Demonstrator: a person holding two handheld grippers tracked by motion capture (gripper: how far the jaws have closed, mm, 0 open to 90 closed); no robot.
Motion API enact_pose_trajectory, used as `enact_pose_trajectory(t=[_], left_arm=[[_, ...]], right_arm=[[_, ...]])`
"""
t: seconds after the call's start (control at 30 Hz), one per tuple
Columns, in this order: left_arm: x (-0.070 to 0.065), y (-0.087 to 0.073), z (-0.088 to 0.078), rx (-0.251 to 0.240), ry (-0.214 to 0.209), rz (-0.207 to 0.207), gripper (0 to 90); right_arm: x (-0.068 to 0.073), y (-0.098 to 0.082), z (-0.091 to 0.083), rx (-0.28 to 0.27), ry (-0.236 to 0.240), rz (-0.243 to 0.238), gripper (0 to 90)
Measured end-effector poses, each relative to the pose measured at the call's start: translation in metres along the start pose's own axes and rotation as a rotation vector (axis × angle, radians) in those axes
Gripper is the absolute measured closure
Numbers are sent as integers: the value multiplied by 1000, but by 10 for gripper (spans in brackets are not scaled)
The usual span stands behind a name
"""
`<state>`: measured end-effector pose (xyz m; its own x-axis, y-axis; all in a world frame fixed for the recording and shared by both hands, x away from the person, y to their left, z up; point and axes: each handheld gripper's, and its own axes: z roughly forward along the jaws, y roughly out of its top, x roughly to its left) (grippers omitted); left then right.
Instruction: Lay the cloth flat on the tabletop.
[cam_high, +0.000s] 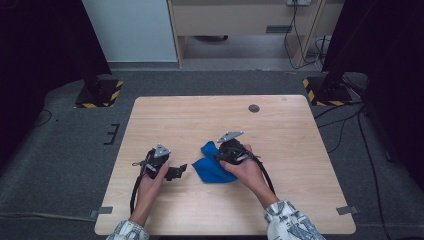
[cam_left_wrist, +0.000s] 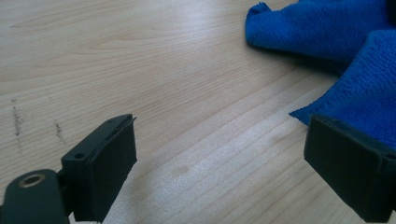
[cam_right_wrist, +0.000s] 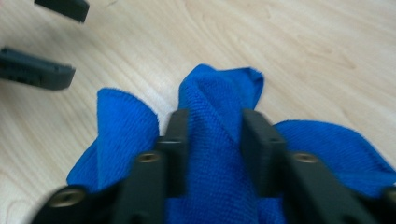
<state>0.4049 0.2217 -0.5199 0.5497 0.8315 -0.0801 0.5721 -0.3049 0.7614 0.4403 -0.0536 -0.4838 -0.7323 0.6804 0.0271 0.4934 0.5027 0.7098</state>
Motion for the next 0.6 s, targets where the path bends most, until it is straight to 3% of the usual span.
enact_pose_trajectory(t=[0.13,0.4,0.6], left_arm=[[0,1,-2,-16,-2,-2,85],[-4,3,-2,-22,-21,-1,85],[-11,6,0,-27,-44,3,86]], right_arm=[[-2,-1,-5,-15,14,2,825],[-12,-7,-29,-73,9,24,819],[-24,-24,-44,-96,-6,54,812]])
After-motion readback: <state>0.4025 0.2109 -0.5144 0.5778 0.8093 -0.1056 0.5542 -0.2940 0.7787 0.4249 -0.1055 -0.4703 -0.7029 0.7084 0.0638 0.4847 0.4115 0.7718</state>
